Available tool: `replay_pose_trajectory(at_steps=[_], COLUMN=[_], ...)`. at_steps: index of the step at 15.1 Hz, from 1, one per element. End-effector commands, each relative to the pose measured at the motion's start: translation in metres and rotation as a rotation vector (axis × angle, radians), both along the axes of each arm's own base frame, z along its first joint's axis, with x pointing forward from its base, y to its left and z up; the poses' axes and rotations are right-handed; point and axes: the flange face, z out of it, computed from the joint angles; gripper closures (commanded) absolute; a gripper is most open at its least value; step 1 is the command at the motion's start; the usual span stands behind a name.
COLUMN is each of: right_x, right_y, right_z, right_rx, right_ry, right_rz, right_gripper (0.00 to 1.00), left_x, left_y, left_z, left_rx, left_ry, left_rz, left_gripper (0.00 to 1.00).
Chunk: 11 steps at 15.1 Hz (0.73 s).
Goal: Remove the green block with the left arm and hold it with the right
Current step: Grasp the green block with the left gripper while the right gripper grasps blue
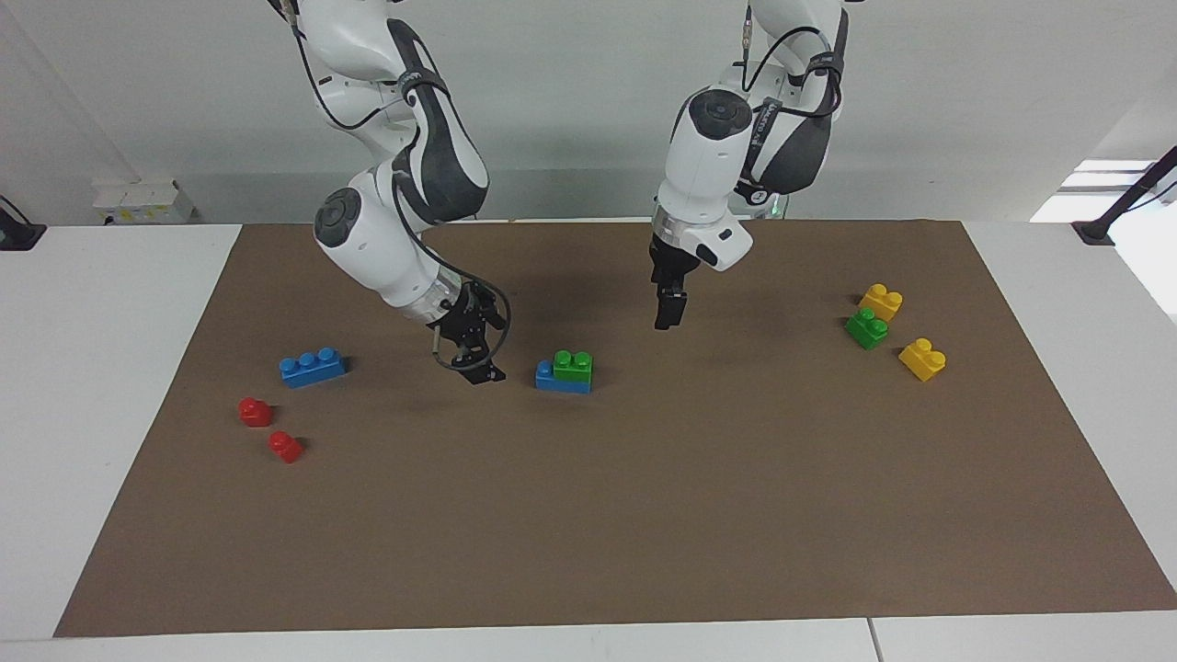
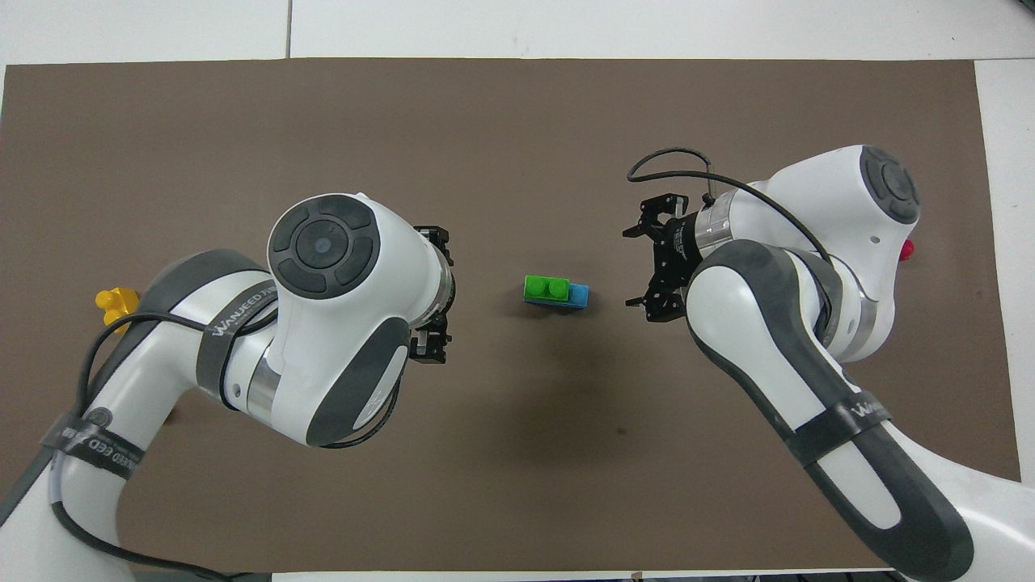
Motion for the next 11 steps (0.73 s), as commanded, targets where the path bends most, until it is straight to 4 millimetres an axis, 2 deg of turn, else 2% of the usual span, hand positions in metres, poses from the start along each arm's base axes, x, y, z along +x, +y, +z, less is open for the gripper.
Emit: replay_pose_trajectory(at_steps=[1, 5, 7, 9, 11], right_x=[-0.013, -0.014, -0.016, -0.018, -0.019], right_y=[-0.004, 0.011, 0.023, 0.027, 0.029], right_z=[-0.003, -0.009, -0.018, -0.023, -0.025], right_rx=[0.016, 0.035, 0.044, 0.047, 0.053], right_ry=[-0.01, -0.027, -0.04, -0.057, -0.053], right_rz=[-0.027, -0.044, -0.053, -0.072, -0.076], right_gripper=[0.03, 0.03, 0.03, 0.04, 0.04], left_x=[0.023, 0.022, 0.033, 0.037, 0.038], left_y=[-0.019, -0.037, -0.05, -0.069, -0.073], left_z=[-0.01, -0.033, -0.044, -0.055, -0.062], left_rx=[-0.027, -0.023, -0.016, 0.001, 0.009], left_ry=[-0.007, 0.002, 0.011, 0.022, 0.025], left_rz=[0.053, 0.057, 0.07, 0.078, 0.095], left_gripper=[0.0, 0.0, 0.0, 0.0, 0.0])
